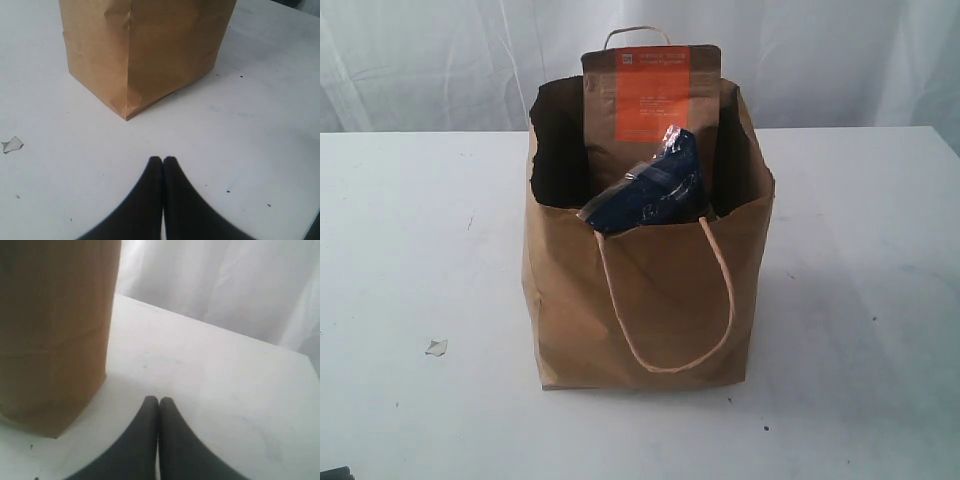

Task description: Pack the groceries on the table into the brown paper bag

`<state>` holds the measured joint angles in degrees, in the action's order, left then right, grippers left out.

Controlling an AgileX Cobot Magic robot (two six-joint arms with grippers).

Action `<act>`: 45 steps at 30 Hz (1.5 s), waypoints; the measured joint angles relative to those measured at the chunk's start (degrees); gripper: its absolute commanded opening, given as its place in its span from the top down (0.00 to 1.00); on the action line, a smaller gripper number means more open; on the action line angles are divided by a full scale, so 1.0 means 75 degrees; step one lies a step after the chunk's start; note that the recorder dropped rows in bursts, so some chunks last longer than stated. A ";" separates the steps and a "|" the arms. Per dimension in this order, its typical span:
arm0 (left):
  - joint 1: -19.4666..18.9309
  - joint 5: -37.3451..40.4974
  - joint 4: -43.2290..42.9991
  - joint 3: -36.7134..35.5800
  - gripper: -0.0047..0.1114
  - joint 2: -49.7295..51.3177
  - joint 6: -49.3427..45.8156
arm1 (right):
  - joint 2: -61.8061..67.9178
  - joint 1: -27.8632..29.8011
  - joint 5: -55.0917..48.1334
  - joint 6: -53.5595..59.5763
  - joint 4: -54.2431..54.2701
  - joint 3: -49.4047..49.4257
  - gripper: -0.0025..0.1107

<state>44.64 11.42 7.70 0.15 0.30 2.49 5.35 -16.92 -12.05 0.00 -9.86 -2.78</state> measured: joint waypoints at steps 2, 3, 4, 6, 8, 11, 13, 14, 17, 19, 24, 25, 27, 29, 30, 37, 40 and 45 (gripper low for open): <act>0.0000 0.0000 0.0000 0.0000 0.96 0.0000 0.0000 | -0.0246 0.0200 0.0018 0.0000 0.0016 0.0173 0.98; 0.0000 0.0000 0.0000 0.0000 0.96 0.0000 0.0000 | -0.0365 0.0289 0.0018 0.0000 0.0029 0.0245 0.98; 0.0000 0.0000 0.0000 0.0000 0.96 0.0000 0.0000 | -0.0471 0.0355 0.0018 0.0000 0.0048 0.0289 0.98; 0.0000 0.0000 0.0000 0.0000 0.96 0.0000 0.0000 | -0.0620 0.0462 0.0018 0.0000 0.0047 0.0327 0.98; 0.0000 0.0000 0.0000 0.0000 0.96 0.0000 0.0000 | -0.0659 0.0518 0.0013 0.0000 0.0047 0.0327 0.98; 0.0000 0.0000 0.0000 0.0000 0.96 0.0000 0.0000 | -0.0671 0.0532 -0.0163 0.0000 0.0047 0.0327 0.98; 0.0000 0.0000 0.0000 0.0000 0.96 0.0000 0.0000 | -0.0671 0.0532 -0.0199 0.0000 0.0047 0.0327 0.98; 0.0000 0.0000 0.0000 0.0000 0.96 0.0000 0.0000 | -0.0671 0.0532 -0.0199 0.0000 0.0047 0.0327 0.98; 0.0000 0.0000 0.0000 0.0000 0.96 0.0000 0.0000 | -0.0671 0.0532 -0.0199 0.0000 0.0047 0.0327 0.98; 0.0000 0.0000 0.0000 0.0000 0.96 0.0000 0.0000 | -0.0671 0.0532 -0.0199 0.0000 0.0047 0.0327 0.98; 0.0000 0.0000 0.0000 0.0000 0.96 0.0000 0.0000 | -0.0671 0.0532 -0.0211 0.0000 0.0047 0.0327 0.98; 0.0000 0.0000 0.0000 0.0000 0.96 0.0000 0.0000 | -0.0671 0.0532 -0.0211 0.0000 0.0047 0.0327 0.98; 0.0000 0.0000 0.0000 0.0000 0.96 0.0000 0.0000 | -0.0671 0.0532 -0.0211 0.0000 0.0047 0.0327 0.98; 0.0000 0.0000 0.0000 0.0000 0.96 0.0000 0.0000 | -0.0671 0.0532 -0.0211 0.0000 0.0047 0.0327 0.98; 0.0000 0.0000 0.0000 0.0000 0.96 0.0000 0.0000 | -0.0671 0.0532 -0.0211 0.0000 0.0047 0.0327 0.98; 0.0000 0.0000 0.0000 0.0000 0.96 0.0000 0.0000 | -0.0671 0.0532 -0.0211 0.0000 0.0047 0.0327 0.98; 0.0000 0.0000 0.0000 0.0000 0.96 0.0000 0.0000 | -0.0671 0.0532 -0.0211 0.0000 0.0047 0.0327 0.98; 0.0000 0.0000 0.0000 0.0000 0.96 0.0000 0.0000 | -0.0671 0.0532 -0.0211 0.0000 0.0047 0.0327 0.98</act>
<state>44.64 11.42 7.70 0.15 0.30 2.49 0.32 -12.93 -13.63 0.00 -9.51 -0.33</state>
